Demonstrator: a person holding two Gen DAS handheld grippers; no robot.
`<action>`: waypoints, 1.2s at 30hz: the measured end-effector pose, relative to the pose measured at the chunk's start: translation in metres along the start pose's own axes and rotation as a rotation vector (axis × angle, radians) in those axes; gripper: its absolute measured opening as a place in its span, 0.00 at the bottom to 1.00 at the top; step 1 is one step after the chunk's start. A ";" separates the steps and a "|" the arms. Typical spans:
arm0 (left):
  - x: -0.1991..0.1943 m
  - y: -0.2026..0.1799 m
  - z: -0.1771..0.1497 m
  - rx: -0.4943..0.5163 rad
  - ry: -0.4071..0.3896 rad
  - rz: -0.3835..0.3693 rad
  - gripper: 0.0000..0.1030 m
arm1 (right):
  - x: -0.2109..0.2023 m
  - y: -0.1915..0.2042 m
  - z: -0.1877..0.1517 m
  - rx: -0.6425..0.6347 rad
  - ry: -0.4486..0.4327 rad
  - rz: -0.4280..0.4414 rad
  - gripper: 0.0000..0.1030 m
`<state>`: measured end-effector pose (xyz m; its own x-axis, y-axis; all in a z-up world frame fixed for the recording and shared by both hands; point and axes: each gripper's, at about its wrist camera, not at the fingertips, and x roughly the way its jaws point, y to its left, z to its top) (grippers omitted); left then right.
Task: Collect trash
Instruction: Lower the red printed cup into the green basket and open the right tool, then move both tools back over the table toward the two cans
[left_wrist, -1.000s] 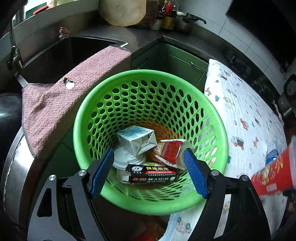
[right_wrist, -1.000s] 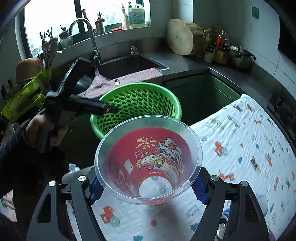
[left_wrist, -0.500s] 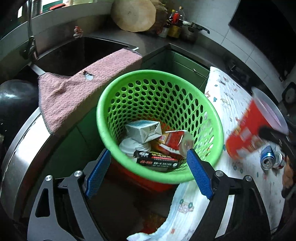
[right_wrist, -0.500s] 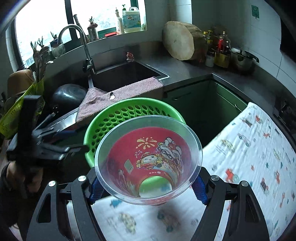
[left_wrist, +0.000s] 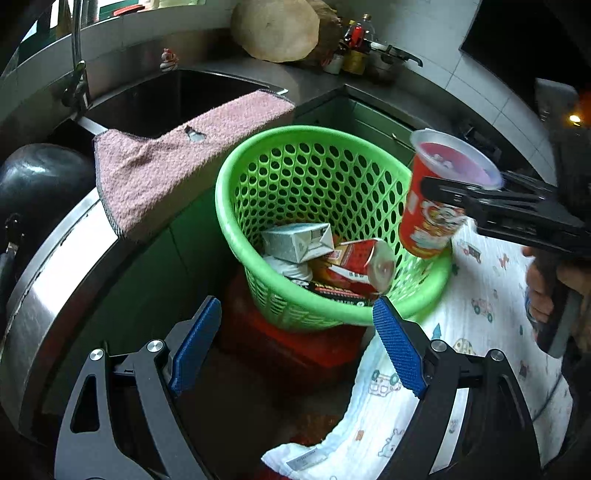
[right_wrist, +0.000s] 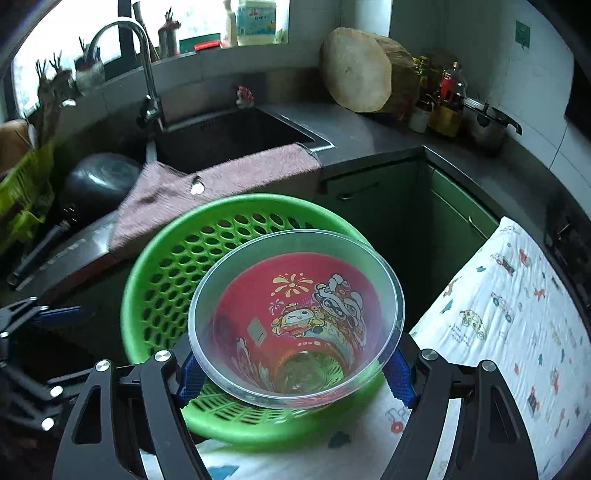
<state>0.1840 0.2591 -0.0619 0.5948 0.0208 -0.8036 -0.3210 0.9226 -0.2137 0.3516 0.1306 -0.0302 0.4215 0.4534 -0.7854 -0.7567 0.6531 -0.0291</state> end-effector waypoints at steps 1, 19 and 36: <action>0.000 0.000 -0.001 -0.001 0.002 0.000 0.81 | 0.006 0.001 0.000 -0.001 0.007 -0.005 0.72; 0.003 -0.008 -0.008 0.011 0.021 -0.013 0.84 | -0.003 -0.007 -0.001 0.024 -0.019 0.003 0.85; -0.015 -0.038 -0.007 0.065 -0.007 -0.046 0.86 | -0.067 -0.035 -0.057 0.080 -0.004 -0.002 0.85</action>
<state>0.1822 0.2214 -0.0459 0.6133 -0.0196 -0.7896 -0.2449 0.9457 -0.2136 0.3210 0.0432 -0.0123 0.4251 0.4543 -0.7829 -0.7133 0.7006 0.0192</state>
